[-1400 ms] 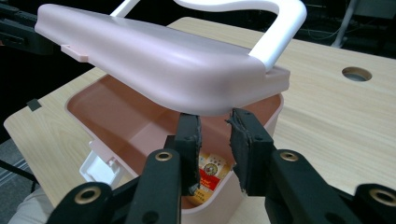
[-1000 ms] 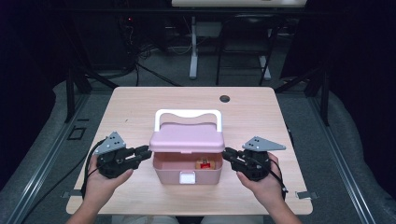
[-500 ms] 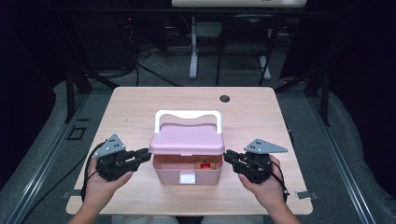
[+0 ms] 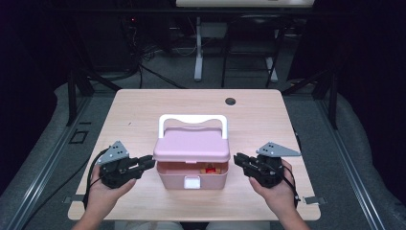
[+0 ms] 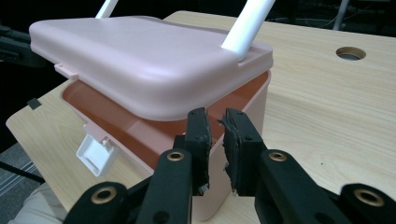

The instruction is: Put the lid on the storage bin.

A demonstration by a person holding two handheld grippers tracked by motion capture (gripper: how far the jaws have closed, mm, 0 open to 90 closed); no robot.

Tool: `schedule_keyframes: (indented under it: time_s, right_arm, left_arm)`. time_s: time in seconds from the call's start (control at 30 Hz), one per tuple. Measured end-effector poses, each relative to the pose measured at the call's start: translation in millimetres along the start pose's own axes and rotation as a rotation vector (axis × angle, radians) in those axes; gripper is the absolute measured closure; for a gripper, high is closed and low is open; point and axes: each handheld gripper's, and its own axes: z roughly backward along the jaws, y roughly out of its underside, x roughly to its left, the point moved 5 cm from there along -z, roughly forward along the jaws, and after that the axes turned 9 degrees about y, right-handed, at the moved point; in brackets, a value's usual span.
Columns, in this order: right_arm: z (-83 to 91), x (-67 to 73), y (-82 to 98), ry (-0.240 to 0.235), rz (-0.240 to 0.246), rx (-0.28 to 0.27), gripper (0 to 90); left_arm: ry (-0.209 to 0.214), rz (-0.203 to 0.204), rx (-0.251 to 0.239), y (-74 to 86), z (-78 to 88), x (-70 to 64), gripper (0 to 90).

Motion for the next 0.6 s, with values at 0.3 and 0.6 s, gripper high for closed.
schedule_keyframes:
  time_s: [0.3, 0.6]
  right_arm:
    - [-1.0, -2.5, -0.9, 0.002, -0.018, -0.008, 77.8]
    - [-1.4, -4.5, -0.5, 0.003, -0.023, -0.008, 77.0]
  left_arm:
    - [0.011, 0.000, 0.015, 6.9, -0.5, -3.5, 75.8]
    - [0.012, 0.000, 0.003, 8.9, 5.5, -5.8, 75.7]
